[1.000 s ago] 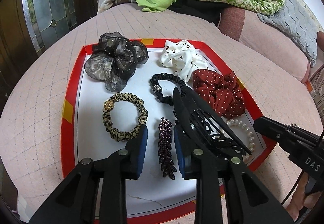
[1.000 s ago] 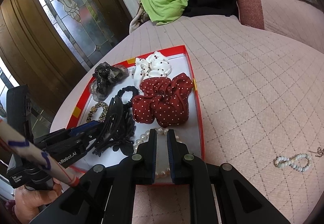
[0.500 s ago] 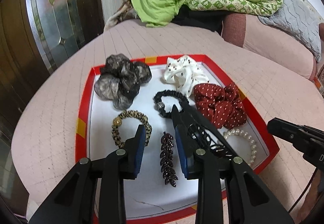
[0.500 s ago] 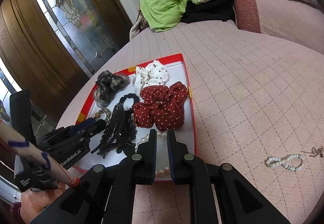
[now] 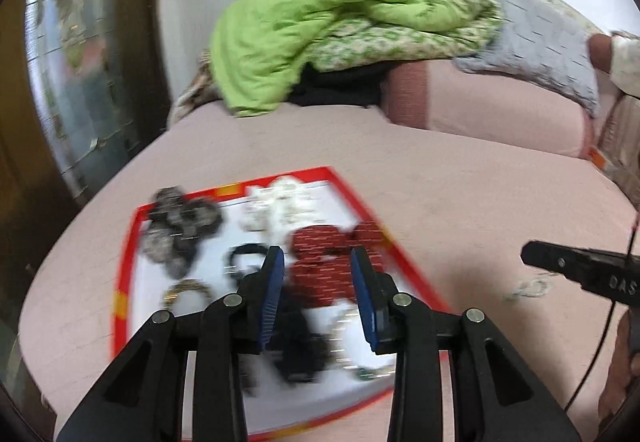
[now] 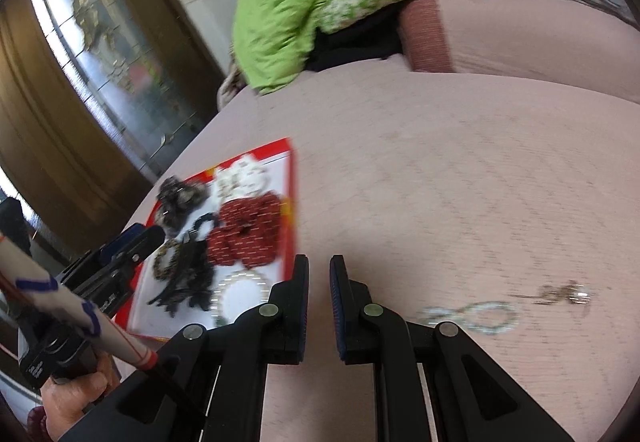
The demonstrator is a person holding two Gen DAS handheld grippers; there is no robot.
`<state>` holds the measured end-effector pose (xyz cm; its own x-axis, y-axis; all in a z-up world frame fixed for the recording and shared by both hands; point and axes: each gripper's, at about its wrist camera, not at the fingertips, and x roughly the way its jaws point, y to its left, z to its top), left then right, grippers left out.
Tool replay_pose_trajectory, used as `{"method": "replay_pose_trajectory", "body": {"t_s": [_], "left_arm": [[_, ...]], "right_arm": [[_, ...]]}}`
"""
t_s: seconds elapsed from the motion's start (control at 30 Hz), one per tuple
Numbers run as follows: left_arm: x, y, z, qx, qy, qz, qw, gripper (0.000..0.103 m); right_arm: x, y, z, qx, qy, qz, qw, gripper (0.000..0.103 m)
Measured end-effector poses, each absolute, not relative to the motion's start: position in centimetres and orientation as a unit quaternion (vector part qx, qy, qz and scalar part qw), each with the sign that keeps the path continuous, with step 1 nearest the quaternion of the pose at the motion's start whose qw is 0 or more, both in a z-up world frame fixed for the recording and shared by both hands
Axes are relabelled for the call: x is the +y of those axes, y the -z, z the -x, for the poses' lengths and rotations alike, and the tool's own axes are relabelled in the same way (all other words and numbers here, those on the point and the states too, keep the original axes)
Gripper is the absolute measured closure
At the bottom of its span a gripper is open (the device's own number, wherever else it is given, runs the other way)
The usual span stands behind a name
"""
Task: Organize jewelry
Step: 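Grasp the pale green bead strand with the left tool while the right tool grasps the pearl pendant necklace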
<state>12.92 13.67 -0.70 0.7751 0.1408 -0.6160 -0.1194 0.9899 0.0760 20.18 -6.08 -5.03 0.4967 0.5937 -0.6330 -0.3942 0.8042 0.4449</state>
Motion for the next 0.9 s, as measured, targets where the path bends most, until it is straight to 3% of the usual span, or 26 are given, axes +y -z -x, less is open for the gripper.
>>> {"method": "replay_pose_trajectory", "body": {"t_s": [0.17,0.43,0.6,0.8,0.9], "left_arm": [[8.7,1.6,-14.5,0.350,-0.003,-0.024,0.936,0.069],[1.2,6.3,-18.3,0.452,0.142,0.017,0.880,0.066],[-1.8,7.9,-19.4,0.462,0.138,-0.018,0.876,0.050],[-3.8,9.6,-20.4,0.471,0.124,-0.060,0.871,0.050],[-4.8,9.9,-20.6,0.461,0.115,-0.089,0.876,0.060]], "right_arm": [[-12.4,6.0,-21.4,0.422,-0.237,-0.154,0.861,0.091],[-21.5,7.4,-22.1,0.439,-0.163,-0.220,0.856,0.090],[-24.0,7.5,-21.9,0.438,-0.152,-0.239,0.853,0.089],[-24.9,8.0,-21.9,0.443,-0.149,-0.244,0.849,0.088],[-24.9,8.2,-22.1,0.447,-0.150,-0.245,0.847,0.088]]}}
